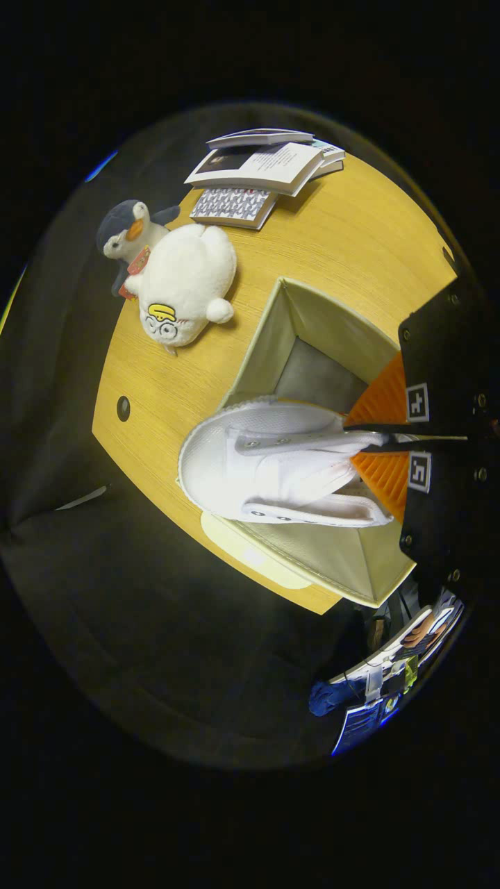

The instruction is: Open the storage box then place both shoes into the box .Put the left shoe in first, then the right shoe, with the right side of both shoes facing outward in a uniform manner.

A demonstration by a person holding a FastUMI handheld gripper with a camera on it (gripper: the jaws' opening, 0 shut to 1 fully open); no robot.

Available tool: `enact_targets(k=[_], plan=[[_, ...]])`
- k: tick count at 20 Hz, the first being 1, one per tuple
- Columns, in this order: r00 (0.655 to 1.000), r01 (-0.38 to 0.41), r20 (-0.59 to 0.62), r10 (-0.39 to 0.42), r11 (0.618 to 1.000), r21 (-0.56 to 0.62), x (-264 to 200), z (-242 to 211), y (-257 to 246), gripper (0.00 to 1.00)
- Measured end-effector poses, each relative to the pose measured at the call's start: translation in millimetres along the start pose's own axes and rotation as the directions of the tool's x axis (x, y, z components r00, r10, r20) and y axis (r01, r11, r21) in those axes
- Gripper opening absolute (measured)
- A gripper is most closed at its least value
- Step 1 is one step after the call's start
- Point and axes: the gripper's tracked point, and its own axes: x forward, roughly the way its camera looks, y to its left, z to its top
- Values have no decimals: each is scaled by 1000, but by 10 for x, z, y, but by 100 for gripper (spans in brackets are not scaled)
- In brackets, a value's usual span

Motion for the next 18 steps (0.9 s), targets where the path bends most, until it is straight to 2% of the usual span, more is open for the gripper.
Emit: enact_targets(k=[1, 2, 4, 6, 7, 10, 11, 12, 14, 15, 16, 18], plan=[[999, -36, 7, 36, 999, 16, -21, -2, 80, 14], [999, -44, 24, 44, 999, 16, -62, 27, 91, 22], [997, -9, 79, 10, 1000, -18, -262, 152, -17, 43], [992, -6, 126, 10, 1000, -31, -457, 199, -24, 57], [989, -7, 150, 11, 1000, -29, -587, 215, -42, 61], [968, -7, 249, 7, 1000, 0, -952, 263, -219, 61], [959, 7, 284, -12, 1000, 18, -1054, 253, -324, 72], [946, 22, 324, -33, 999, 37, -1227, 253, -442, 78], [915, 43, 398, -73, 996, 83, -1445, 213, -700, 82], [899, 60, 426, -101, 992, 109, -1552, 178, -842, 93], [880, 69, 459, -125, 988, 137, -1685, 158, -993, 96], [825, 87, 533, -187, 974, 207, -1995, 137, -1274, 97]])
